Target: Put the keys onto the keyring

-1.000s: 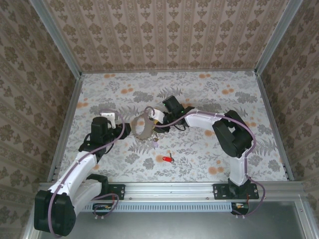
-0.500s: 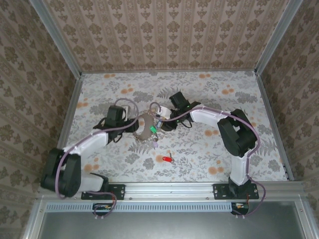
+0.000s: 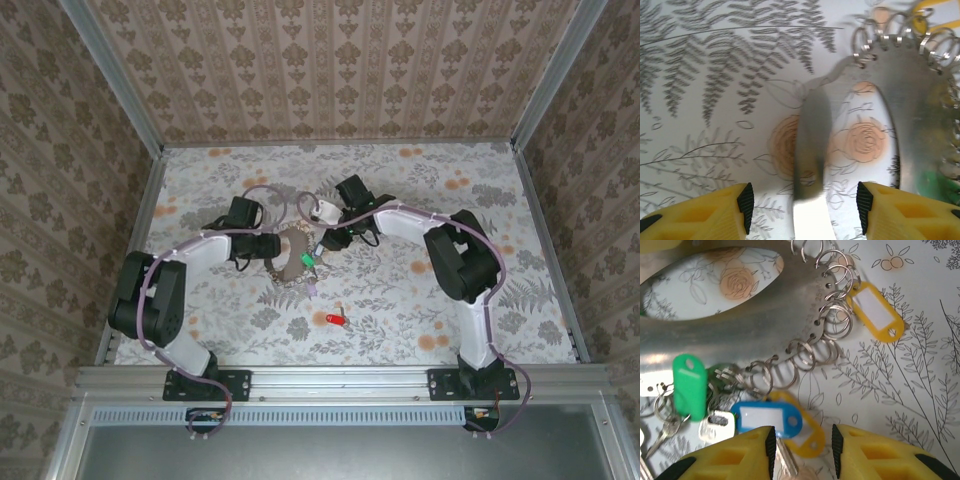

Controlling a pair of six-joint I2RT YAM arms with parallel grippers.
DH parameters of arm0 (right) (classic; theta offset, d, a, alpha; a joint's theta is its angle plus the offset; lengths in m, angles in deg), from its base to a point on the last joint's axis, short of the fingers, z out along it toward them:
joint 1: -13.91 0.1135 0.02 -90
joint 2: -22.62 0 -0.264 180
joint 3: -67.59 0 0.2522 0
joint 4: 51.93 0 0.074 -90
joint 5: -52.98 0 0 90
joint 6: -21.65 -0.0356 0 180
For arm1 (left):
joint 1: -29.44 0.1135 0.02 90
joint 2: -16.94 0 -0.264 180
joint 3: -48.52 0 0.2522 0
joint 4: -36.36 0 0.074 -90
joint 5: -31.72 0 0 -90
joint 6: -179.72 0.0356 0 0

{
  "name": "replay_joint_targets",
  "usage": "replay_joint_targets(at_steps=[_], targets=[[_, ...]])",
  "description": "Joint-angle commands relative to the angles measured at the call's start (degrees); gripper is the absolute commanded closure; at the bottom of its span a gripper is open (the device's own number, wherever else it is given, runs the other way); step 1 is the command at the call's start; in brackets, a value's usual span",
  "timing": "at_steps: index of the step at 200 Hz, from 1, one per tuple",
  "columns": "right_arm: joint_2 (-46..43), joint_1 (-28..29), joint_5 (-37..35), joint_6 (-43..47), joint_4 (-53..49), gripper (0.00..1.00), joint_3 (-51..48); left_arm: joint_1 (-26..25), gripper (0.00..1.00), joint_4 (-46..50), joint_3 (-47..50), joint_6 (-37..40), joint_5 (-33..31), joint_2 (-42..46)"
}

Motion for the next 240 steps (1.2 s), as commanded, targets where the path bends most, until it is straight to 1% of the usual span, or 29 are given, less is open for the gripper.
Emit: replay_joint_targets(at_steps=[1,33,53,78,102,118,153,166,187,219,229,240], targets=[[3.1,2.4,-1.7,-1.5,-3.4,0.64,3.0,2.4,0.40,3.2,-2.1,-1.8,2.9,1.0],[3.0,4.5,-2.2,0.3,-7.6,0.70,2.5,3.0,0.38,5.1,-3.2,-1.9,3.0,0.6],[2.0,6.2,-2.2,0.8,-10.1,0.70,0.6,3.6,0.37,5.8,-3.1,-3.1,3.7,1.0],[1.1,9.4,-1.5,-1.3,-10.5,0.71,-0.9,5.6,0.35,7.8,-3.5,-3.5,5.2,2.2],[1.8,13.6,0.6,-5.5,-8.7,0.71,0.0,8.7,0.35,9.6,-3.8,-3.3,6.5,3.9],[2.8,15.6,2.6,-10.1,-5.8,0.71,1.4,10.4,0.35,9.7,-3.4,-3.0,6.9,5.4],[4.4,17.9,9.3,-20.9,2.7,0.66,3.7,11.6,0.35,10.2,-2.0,-2.6,6.8,7.2],[3.5,17.7,11.1,-24.0,5.3,0.65,3.4,11.4,0.36,10.7,-1.2,-2.2,6.8,6.8],[-0.3,16.0,11.4,-24.7,6.7,0.64,0.2,10.2,0.36,13.6,-1.0,-0.2,5.4,5.4],[-6.4,9.1,11.1,-24.4,6.8,0.63,-6.4,7.5,0.42,13.2,0.8,1.4,7.8,6.5],[-6.6,7.5,10.7,-23.9,5.7,0.62,-7.1,6.8,0.45,12.5,1.5,1.4,9.1,7.5],[-5.7,7.1,11.0,-23.1,3.6,0.63,-6.6,6.2,0.48,11.8,2.1,1.1,11.0,8.4]])
